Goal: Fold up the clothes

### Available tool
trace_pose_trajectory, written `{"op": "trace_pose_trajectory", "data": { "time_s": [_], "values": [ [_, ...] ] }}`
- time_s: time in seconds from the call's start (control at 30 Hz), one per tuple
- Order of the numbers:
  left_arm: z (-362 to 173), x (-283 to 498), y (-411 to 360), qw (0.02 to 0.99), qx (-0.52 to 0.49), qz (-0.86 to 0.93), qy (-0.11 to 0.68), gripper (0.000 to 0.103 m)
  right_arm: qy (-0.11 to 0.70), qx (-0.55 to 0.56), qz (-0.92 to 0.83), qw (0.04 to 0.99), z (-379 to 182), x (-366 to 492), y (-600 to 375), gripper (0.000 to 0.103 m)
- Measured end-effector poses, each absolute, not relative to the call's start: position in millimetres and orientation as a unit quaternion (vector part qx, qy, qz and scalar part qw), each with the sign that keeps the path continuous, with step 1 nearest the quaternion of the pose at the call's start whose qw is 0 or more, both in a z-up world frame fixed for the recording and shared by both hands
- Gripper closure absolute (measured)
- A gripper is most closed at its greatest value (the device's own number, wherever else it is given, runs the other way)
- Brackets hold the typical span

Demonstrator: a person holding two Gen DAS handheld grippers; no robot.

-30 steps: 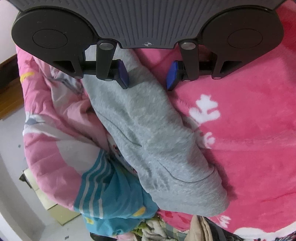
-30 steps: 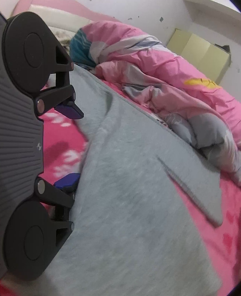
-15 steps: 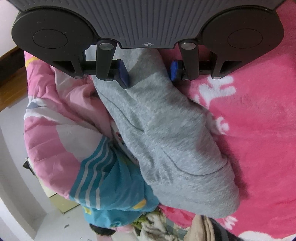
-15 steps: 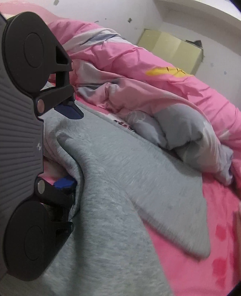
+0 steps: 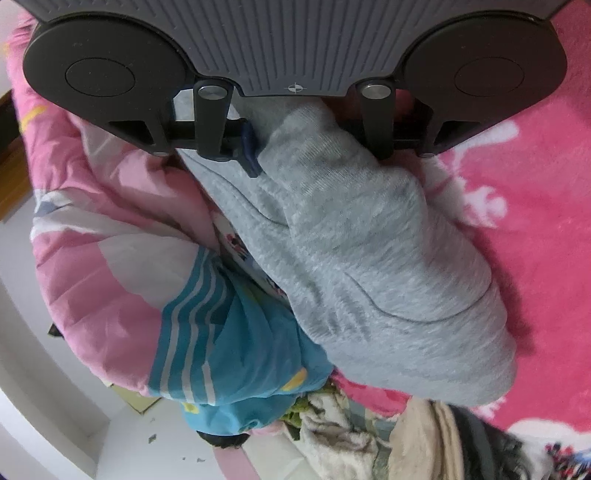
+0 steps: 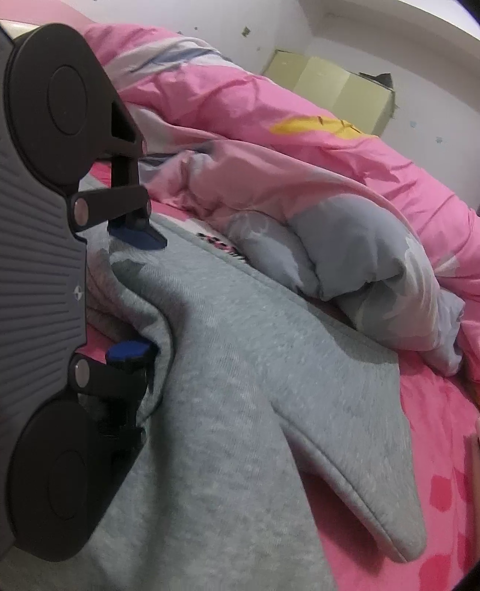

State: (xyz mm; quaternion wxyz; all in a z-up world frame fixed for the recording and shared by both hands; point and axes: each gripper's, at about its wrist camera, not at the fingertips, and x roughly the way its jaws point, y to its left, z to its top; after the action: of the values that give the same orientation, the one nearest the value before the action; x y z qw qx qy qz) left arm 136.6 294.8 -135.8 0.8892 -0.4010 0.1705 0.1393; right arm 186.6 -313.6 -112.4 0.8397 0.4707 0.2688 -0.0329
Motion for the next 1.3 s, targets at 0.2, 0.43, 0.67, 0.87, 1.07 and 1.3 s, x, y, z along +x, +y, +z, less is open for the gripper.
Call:
{"op": "trace_pose_trajectory", "data": {
  "time_s": [0.2,0.43,0.67,0.87,1.07,1.3],
  "values": [
    [-125.4,134.2,286.5,0.900,-0.368,0.156,0.175,0.094,0.248,0.483,-0.043,0.839,-113.0,186.1,-323.7,0.090],
    [-100.9,107.2,269.5,0.895,-0.393,0.129,0.168,0.095,0.182,0.451,-0.048,0.872,-70.1,133.8,-337.4,0.091],
    [-88.7,69.0,242.9,0.900,-0.393,0.095,0.162,0.095,0.163,0.453,-0.036,0.876,-47.7,66.9,-377.2,0.091],
    [-91.0,61.6,246.5,0.899,-0.393,0.107,0.160,0.095,0.195,0.428,-0.012,0.882,-48.0,60.2,-373.3,0.091],
    [-90.4,65.8,249.0,0.902,-0.390,0.118,0.144,0.095,0.166,0.332,0.018,0.928,-3.8,120.4,-337.8,0.091],
    [-96.1,73.7,251.7,0.900,-0.390,0.132,0.143,0.095,0.275,0.281,0.023,0.919,-28.4,244.9,-309.6,0.056]
  ]
}}
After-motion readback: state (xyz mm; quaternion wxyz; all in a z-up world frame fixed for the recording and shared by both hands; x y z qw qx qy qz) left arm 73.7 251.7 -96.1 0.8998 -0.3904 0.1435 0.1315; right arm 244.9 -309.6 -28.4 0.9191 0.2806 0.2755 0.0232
